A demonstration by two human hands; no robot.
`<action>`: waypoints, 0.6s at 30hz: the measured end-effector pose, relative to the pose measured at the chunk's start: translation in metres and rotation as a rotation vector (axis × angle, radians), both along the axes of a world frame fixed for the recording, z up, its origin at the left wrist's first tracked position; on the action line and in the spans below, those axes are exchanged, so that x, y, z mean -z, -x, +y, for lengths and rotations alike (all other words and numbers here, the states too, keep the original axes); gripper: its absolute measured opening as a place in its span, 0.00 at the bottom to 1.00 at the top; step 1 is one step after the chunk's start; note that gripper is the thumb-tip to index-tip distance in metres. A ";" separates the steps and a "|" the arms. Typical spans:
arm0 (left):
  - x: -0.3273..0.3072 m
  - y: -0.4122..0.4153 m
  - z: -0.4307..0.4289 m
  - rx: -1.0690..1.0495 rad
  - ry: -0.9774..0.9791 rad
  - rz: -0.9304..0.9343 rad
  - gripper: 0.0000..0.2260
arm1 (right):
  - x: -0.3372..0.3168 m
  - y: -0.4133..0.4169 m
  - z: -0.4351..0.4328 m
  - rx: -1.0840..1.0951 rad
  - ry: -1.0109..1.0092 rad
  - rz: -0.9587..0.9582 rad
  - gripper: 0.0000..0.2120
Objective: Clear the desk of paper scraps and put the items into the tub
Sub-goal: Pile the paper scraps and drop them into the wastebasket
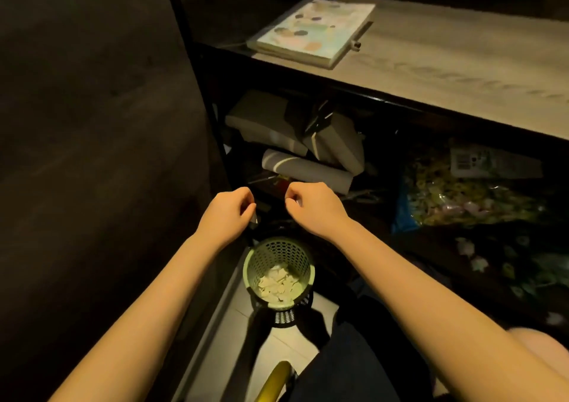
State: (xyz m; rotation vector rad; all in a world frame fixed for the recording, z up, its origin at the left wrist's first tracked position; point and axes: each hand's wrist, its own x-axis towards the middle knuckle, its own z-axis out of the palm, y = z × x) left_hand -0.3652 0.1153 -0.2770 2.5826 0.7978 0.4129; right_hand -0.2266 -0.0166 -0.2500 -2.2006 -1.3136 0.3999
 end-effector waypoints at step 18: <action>0.161 -0.067 0.010 0.115 0.123 0.681 0.06 | 0.114 -0.039 0.016 0.009 0.249 0.131 0.09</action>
